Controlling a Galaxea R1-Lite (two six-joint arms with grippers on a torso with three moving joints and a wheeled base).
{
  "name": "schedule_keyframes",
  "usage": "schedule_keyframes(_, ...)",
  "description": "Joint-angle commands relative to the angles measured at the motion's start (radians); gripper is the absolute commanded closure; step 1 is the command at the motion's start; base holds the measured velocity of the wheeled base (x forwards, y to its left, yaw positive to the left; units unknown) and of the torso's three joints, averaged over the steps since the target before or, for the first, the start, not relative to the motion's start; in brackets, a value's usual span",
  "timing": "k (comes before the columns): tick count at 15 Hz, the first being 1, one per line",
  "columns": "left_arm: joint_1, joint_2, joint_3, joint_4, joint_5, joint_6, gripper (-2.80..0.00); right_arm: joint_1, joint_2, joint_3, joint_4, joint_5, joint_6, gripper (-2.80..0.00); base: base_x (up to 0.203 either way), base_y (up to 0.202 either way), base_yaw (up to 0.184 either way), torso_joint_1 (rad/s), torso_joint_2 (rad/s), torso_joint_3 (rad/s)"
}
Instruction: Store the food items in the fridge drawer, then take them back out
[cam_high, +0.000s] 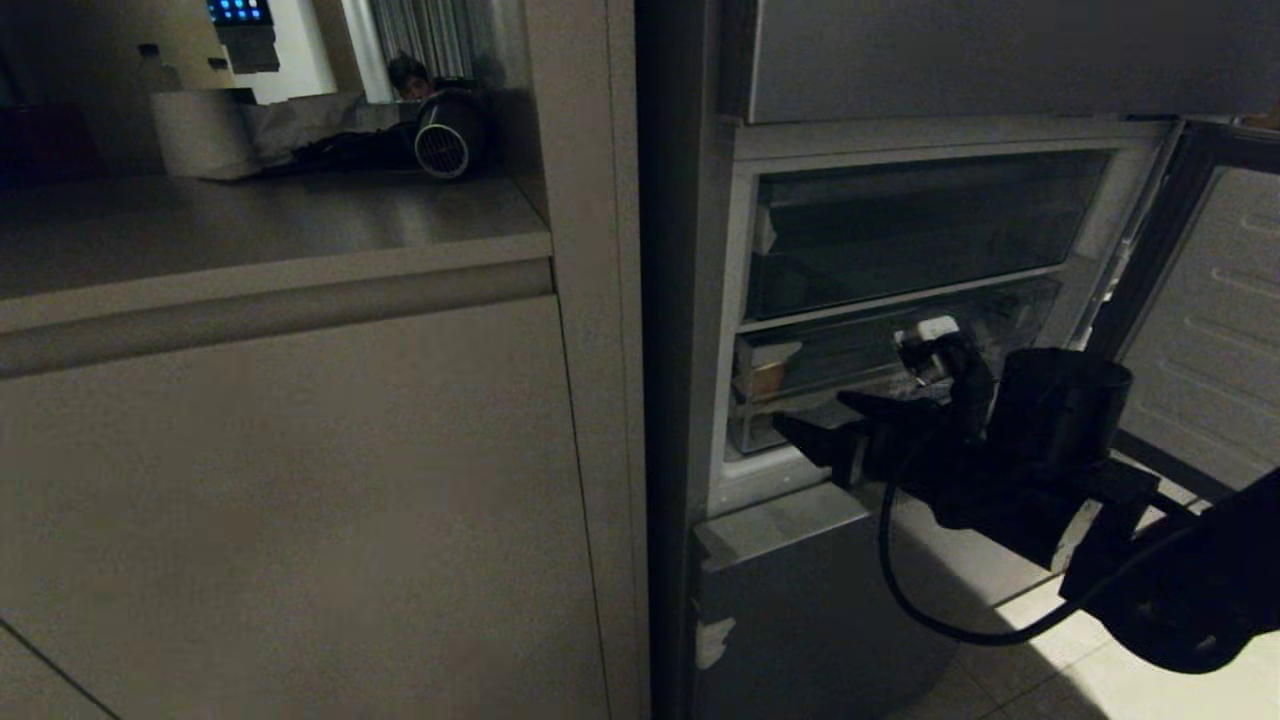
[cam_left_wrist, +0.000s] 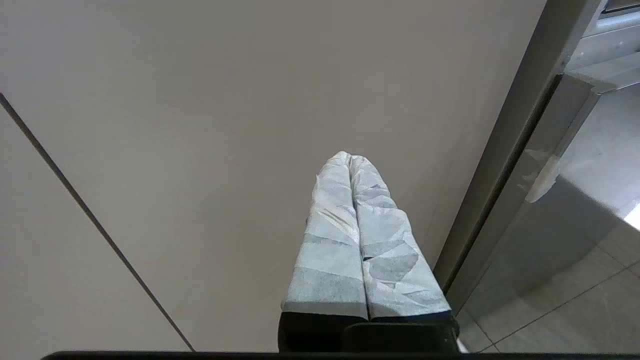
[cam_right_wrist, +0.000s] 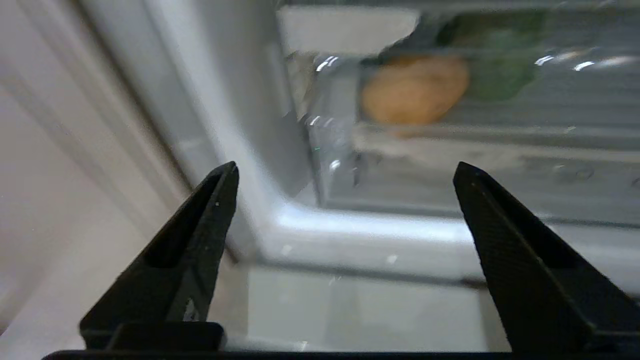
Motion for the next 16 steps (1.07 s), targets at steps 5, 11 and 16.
schedule_keyframes(5,0.0,0.0,0.0,0.0,0.0,0.0,0.0,0.026,0.132,-0.074,-0.082,-0.066,-0.008,-2.8,0.0,0.0,0.0,0.0,0.0,0.0)
schedule_keyframes(11,0.0,0.0,0.0,0.0,0.0,0.0,0.0,0.027,0.199,-0.12,-0.152,-0.116,-0.022,-2.8,0.0,0.0,0.0,0.0,0.0,0.0)
schedule_keyframes(16,0.0,0.0,0.0,0.0,0.0,0.0,0.0,0.042,0.202,-0.142,-0.152,-0.115,-0.02,-2.8,0.0,0.0,0.0,0.0,0.0,0.0)
